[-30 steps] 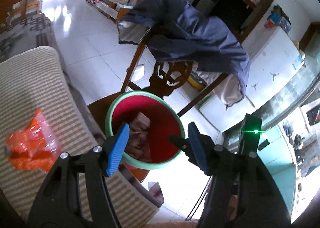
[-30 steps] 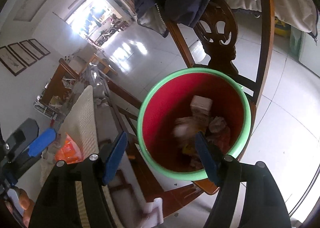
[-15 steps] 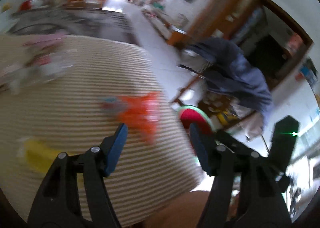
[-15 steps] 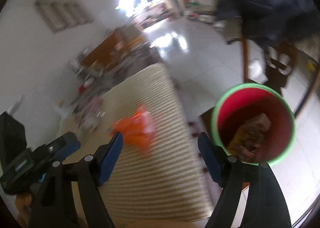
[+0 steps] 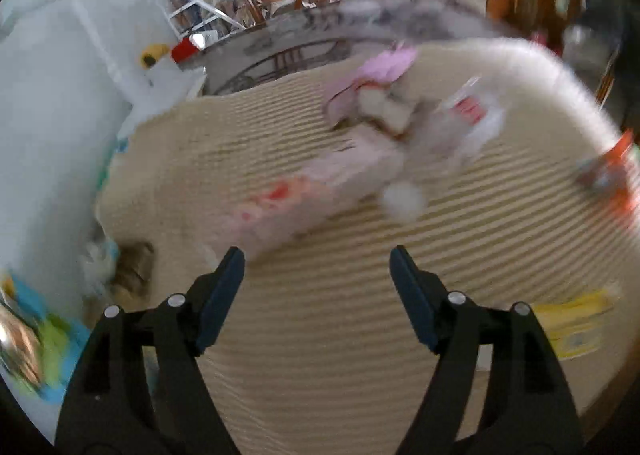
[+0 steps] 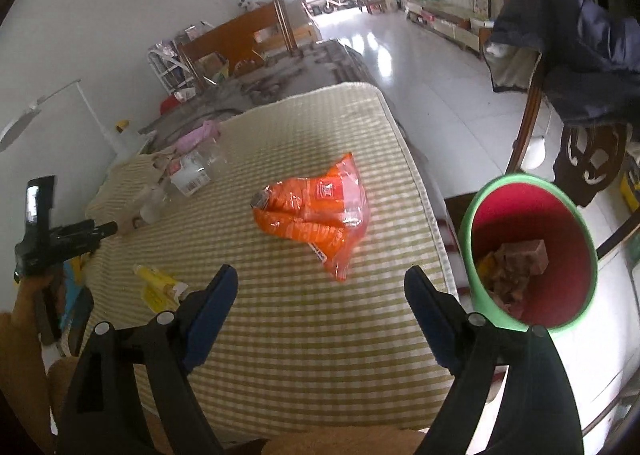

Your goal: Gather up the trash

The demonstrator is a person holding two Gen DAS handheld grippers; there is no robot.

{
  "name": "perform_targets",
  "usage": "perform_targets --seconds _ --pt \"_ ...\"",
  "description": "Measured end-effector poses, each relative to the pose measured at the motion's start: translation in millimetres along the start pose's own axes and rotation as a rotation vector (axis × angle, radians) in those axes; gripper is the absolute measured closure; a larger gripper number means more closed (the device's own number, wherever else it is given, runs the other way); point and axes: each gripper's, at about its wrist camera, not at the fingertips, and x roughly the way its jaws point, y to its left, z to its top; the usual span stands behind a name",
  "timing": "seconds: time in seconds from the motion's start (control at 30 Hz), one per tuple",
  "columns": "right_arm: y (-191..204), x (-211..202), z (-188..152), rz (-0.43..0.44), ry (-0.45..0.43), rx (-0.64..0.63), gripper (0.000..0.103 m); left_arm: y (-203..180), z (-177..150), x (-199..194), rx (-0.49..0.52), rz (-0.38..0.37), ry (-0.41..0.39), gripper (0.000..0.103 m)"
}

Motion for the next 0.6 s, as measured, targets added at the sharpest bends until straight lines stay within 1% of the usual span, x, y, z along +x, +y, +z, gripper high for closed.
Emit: perform_targets --seconds 0.1,0.17,0.2,0.27,0.33,0.4,0.47,0.53,0.57,0.6 --pt "-3.2 1.4 0.4 0.021 0.015 0.022 0.021 4.7 7.9 31.0 0.09 0.037 0.054 0.031" --pt "-4.6 3.2 0.1 0.037 0.027 0.037 0.021 5.6 10.8 48.6 0.151 0.08 0.084 0.031" --pt "-5.1 4.0 0.8 0.044 0.031 0.042 0.021 5.4 12.0 55.6 0.18 0.086 0.095 0.031" --pt "-6.0 5.5 1.2 0.059 0.04 0.052 0.02 5.0 14.9 64.1 0.219 0.072 0.113 0.03" --pt "-6.9 6.9 1.6 0.07 0.048 0.059 0.021 4.5 21.2 72.8 0.248 0.04 0.136 0.027" --pt "-8.7 8.7 1.6 0.082 0.057 0.065 0.021 3.6 25.1 76.8 0.255 0.015 0.156 0.026" --pt "-8.8 8.8 1.1 0.09 0.057 0.068 0.021 3.5 29.2 78.5 0.24 -0.001 0.169 0.026" --pt "-10.0 9.2 0.9 0.097 0.058 0.073 0.021 7.3 32.5 77.3 0.2 -0.012 0.168 0.032" --pt "-10.8 9.7 1.2 0.101 0.062 0.077 0.021 8.6 32.9 76.7 0.188 0.001 0.169 0.041" --pt "-11.4 9.8 1.2 0.105 0.064 0.079 0.021 11.4 33.2 75.3 0.171 0.004 0.175 0.045"
